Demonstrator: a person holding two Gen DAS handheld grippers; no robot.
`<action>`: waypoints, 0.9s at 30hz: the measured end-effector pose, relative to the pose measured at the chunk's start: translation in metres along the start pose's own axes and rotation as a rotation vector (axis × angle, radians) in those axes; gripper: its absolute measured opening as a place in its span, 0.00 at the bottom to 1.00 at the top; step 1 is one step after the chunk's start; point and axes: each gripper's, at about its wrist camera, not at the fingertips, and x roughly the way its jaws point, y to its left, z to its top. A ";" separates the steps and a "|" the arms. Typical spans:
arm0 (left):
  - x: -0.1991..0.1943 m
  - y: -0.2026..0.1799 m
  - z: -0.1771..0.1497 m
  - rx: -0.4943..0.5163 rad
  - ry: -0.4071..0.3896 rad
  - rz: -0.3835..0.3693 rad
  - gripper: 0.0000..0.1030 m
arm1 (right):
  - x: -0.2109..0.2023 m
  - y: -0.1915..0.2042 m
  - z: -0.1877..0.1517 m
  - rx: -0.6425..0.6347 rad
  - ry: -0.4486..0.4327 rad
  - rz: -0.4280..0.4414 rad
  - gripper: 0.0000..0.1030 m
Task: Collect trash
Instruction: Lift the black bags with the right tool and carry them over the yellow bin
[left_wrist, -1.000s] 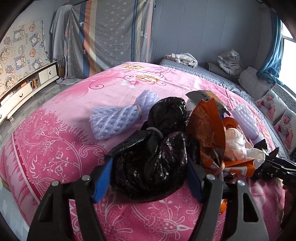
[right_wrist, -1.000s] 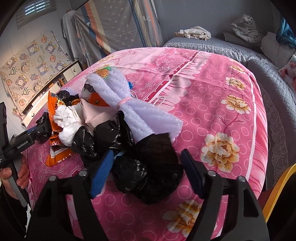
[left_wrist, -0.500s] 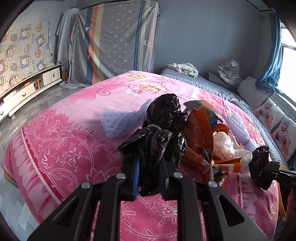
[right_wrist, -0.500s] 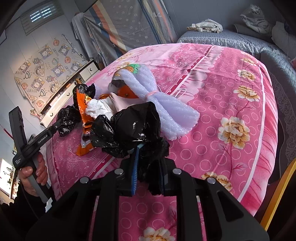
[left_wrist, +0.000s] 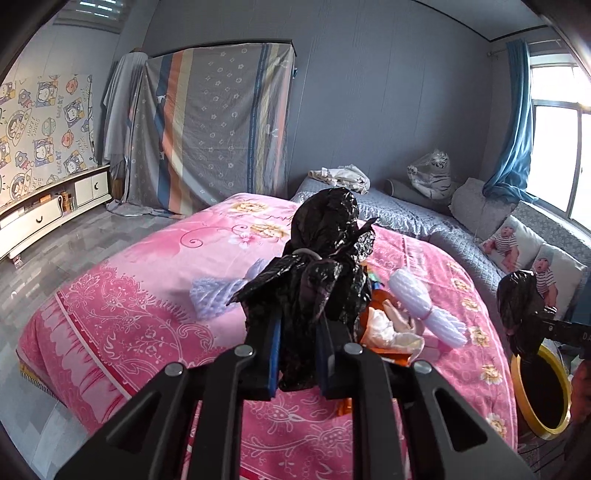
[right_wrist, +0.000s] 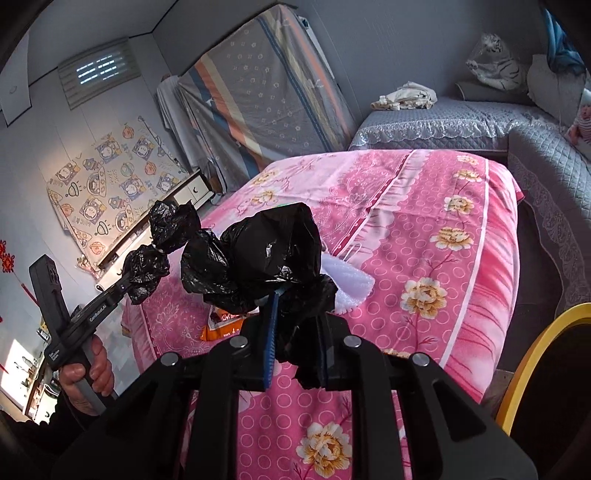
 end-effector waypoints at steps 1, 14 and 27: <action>-0.002 -0.006 0.003 0.007 -0.008 -0.013 0.14 | -0.008 -0.001 0.002 0.003 -0.021 -0.005 0.16; -0.025 -0.078 0.030 0.085 -0.114 -0.182 0.14 | -0.099 -0.035 0.010 0.044 -0.227 -0.135 0.16; -0.015 -0.178 0.033 0.224 -0.109 -0.404 0.14 | -0.177 -0.091 -0.012 0.158 -0.391 -0.408 0.16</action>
